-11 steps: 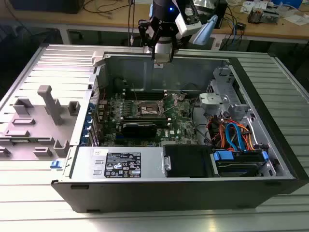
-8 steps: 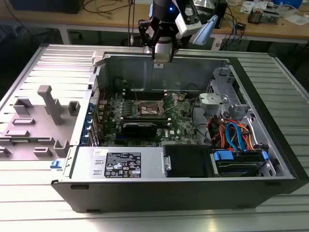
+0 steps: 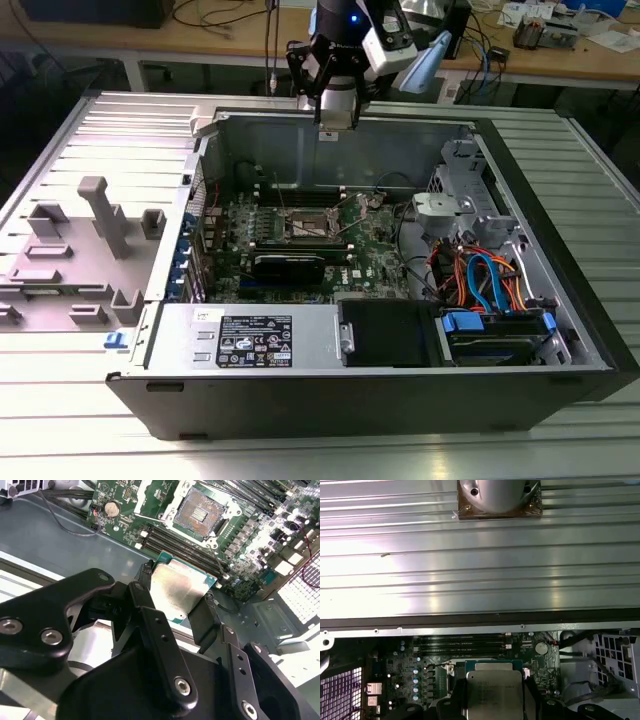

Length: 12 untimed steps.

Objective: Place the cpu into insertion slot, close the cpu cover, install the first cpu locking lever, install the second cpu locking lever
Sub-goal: 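Place the cpu into insertion slot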

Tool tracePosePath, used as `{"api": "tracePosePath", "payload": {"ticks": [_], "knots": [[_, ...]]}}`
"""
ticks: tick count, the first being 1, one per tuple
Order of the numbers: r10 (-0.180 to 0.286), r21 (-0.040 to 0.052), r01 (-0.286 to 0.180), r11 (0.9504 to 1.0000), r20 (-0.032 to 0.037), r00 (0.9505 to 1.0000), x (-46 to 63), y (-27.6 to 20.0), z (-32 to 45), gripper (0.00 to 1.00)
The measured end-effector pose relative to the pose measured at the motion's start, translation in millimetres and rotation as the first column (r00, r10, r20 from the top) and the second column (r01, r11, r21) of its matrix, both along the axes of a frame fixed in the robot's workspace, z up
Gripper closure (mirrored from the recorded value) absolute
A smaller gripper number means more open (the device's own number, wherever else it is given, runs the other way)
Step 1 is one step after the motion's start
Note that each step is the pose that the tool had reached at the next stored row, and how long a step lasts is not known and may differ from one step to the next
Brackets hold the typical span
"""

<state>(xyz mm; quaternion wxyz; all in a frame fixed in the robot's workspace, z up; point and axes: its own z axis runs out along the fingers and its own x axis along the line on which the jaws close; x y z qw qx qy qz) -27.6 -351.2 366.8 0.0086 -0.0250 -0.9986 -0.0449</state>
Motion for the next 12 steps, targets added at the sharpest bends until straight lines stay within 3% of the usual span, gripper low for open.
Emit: {"api": "tracePosePath", "payload": {"ticks": [6,12], "knots": [[-0.087,-0.0003,0.087,0.9962,0.0000,0.9962,-0.1,0.0,-0.9,0.45],[-0.092,-0.0003,0.092,0.9957,0.0000,0.9957,-1.0,-0.3,-1.0,0.45]]}}
